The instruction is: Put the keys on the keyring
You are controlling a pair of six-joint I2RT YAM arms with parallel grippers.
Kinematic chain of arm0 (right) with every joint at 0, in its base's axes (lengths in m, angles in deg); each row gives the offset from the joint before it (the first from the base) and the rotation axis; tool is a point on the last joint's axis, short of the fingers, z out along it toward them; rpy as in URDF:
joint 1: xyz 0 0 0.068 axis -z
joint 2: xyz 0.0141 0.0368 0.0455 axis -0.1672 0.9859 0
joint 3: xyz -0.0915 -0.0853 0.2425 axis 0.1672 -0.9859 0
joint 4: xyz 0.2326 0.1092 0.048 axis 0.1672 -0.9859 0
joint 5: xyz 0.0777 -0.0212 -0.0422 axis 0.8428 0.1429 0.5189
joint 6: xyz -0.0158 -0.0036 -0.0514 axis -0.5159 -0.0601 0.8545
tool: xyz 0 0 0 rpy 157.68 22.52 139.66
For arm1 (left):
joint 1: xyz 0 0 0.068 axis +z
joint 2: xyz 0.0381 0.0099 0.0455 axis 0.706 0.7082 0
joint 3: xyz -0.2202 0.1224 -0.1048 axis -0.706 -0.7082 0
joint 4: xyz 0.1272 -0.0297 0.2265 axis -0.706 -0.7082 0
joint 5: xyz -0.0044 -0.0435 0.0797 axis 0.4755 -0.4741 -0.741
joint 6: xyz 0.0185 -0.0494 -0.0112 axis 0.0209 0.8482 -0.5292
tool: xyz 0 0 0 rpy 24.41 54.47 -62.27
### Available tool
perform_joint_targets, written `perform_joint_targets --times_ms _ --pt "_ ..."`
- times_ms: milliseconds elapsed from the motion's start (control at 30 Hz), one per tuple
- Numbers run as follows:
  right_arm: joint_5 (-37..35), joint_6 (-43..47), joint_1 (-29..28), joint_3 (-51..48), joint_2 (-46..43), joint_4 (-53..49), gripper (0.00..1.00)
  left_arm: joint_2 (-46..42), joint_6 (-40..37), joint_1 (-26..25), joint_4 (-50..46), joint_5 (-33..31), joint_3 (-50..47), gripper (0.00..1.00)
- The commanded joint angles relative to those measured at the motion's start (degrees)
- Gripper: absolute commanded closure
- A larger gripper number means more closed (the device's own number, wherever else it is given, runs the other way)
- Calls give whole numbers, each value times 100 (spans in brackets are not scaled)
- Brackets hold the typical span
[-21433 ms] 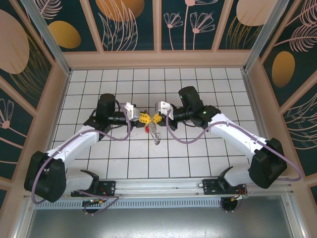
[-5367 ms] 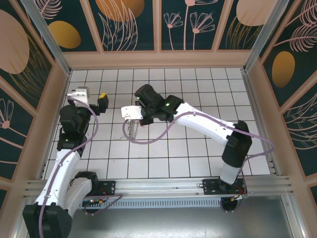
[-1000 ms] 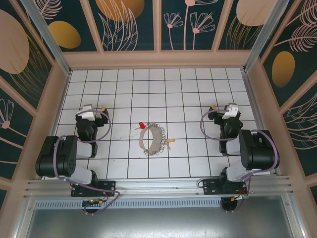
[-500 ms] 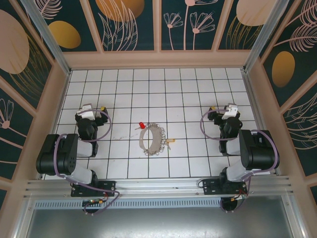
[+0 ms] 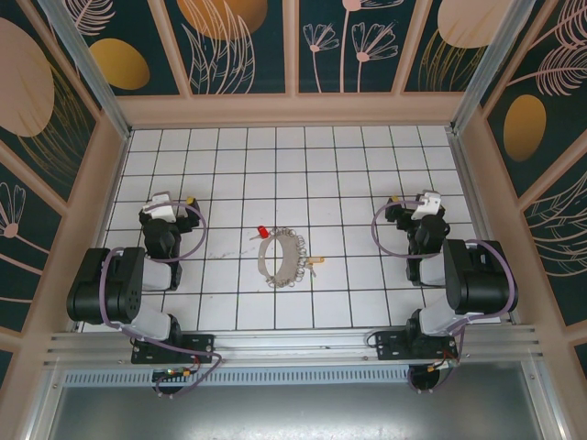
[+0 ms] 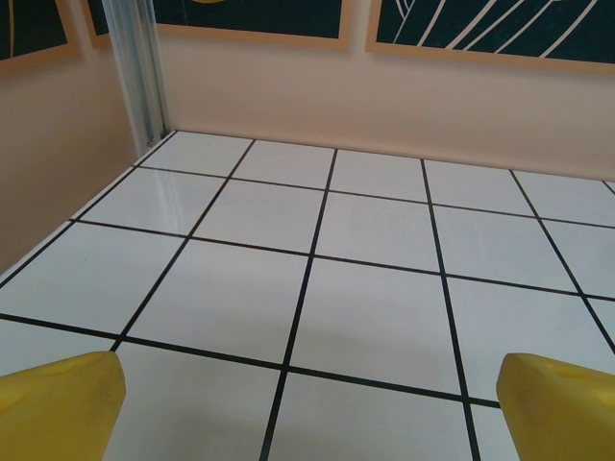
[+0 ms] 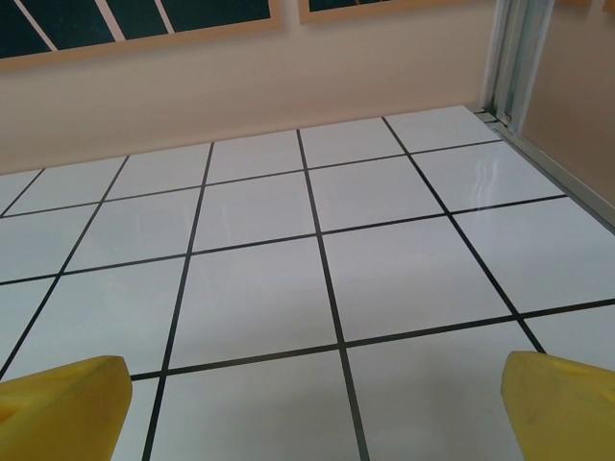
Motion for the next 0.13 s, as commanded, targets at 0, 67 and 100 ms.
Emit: perform_joint_targets --times_ms 0,67,100 --pt "80 -59 20 65 1 136 1 -66 -33 -25 336 -71 9 1" --pt "78 -52 5 65 -1 137 1 -75 -39 -25 355 -66 -3 1" --pt "80 -48 9 61 0 144 1 -79 -39 -25 355 -66 -3 1"
